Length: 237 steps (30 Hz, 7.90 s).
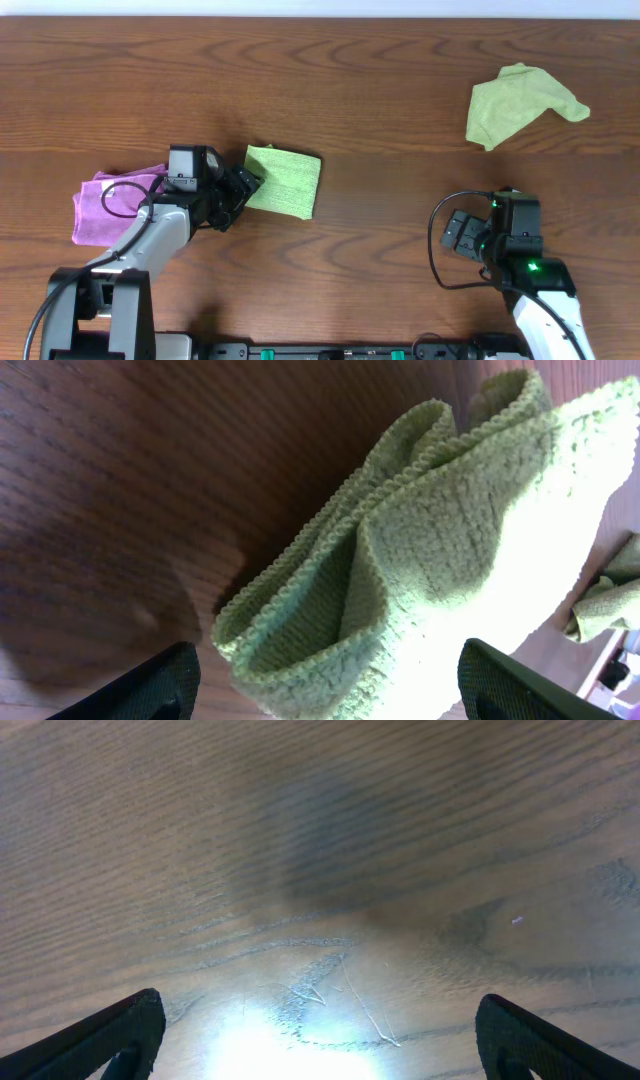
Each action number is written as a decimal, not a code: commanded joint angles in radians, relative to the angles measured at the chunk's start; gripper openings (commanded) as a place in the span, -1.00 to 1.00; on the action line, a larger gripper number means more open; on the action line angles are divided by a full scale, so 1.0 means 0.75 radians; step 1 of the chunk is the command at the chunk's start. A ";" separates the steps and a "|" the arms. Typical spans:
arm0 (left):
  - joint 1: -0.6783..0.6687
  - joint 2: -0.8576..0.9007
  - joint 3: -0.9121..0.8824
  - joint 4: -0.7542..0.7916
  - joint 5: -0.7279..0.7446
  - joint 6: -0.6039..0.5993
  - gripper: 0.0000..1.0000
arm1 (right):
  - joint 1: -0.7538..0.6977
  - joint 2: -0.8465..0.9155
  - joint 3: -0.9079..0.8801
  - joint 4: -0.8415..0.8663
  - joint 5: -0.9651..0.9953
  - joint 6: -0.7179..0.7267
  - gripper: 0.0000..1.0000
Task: Fold the cloth
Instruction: 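Move the left gripper to the folded cloth's left edge and grasp it, then lift the folded green cloth with the left gripper toward the pink towel, then lower the green cloth onto the pink towel with the left gripper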
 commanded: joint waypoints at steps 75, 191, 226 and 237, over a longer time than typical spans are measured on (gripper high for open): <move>-0.178 0.082 -0.007 0.114 -0.244 -0.141 -0.88 | -0.006 -0.011 -0.004 -0.002 0.018 0.007 0.99; 0.856 -0.161 0.649 -0.948 -0.178 0.821 -0.88 | -0.006 -0.011 -0.004 -0.002 0.018 0.007 0.99; 1.081 -0.144 0.631 -1.001 -0.313 0.864 -0.88 | -0.006 -0.011 -0.004 -0.002 0.018 0.007 0.99; 1.082 -0.144 0.581 -0.983 -0.382 0.852 -0.88 | -0.006 -0.011 -0.004 -0.002 0.018 0.007 0.98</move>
